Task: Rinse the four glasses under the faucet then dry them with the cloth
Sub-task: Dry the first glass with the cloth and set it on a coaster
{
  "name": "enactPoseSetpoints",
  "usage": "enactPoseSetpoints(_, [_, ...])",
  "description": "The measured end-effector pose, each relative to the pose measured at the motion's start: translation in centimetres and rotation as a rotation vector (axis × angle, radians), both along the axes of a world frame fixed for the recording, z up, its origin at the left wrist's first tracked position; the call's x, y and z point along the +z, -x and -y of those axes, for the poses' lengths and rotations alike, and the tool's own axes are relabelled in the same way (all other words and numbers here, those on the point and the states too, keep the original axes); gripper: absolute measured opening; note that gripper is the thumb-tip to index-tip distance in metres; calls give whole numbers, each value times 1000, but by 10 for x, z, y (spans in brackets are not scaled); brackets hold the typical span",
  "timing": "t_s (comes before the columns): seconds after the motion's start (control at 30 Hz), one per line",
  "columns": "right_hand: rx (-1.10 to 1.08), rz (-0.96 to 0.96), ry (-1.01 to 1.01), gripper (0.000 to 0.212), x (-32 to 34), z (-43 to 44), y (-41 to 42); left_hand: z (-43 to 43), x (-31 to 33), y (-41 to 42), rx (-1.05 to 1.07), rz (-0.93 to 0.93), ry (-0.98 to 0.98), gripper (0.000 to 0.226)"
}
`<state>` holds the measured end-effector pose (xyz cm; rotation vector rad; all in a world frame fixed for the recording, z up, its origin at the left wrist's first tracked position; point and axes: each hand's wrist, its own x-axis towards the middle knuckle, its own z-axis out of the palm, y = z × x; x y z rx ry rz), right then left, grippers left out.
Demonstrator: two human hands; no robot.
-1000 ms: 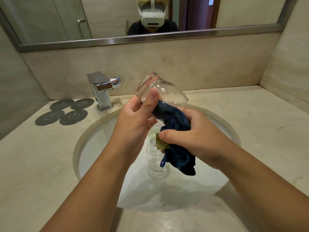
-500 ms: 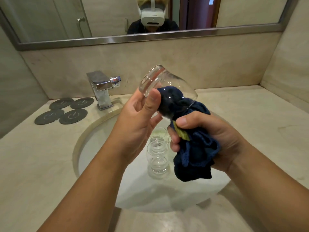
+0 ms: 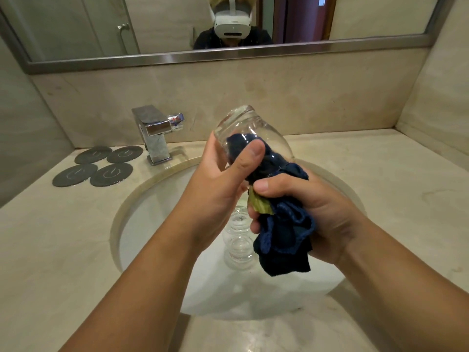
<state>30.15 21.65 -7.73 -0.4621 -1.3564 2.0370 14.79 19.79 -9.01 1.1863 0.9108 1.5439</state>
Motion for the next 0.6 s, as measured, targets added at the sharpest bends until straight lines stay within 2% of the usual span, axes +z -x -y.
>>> enactPoseSetpoints(0.1, [67,-83,124,9,-4,-4,-1,0,0,2,-42,14,-31,75])
enactPoseSetpoints(0.2, [222,-194,234,29,-7,-12,-7,2,0,5,-134,3,-48,68])
enactPoseSetpoints(0.3, [331,-289,242,42,-7,-14,-10,4,2,8,-208,-1,-47,59])
enactPoseSetpoints(0.4, [263,-220,174,54,-8,-16,-11,5,3,10,-222,-25,-20,56])
enactPoseSetpoints(0.5, [199,-87,99,68,-7,-16,-11,4,5,9,-204,-18,16,73])
enactPoseSetpoints(0.53, [169,-55,83,64,-6,-14,-11,3,4,6,-191,-18,17,79])
enactPoseSetpoints(0.6, [101,-23,41,41,-2,-9,-9,2,3,2,-148,-23,17,82])
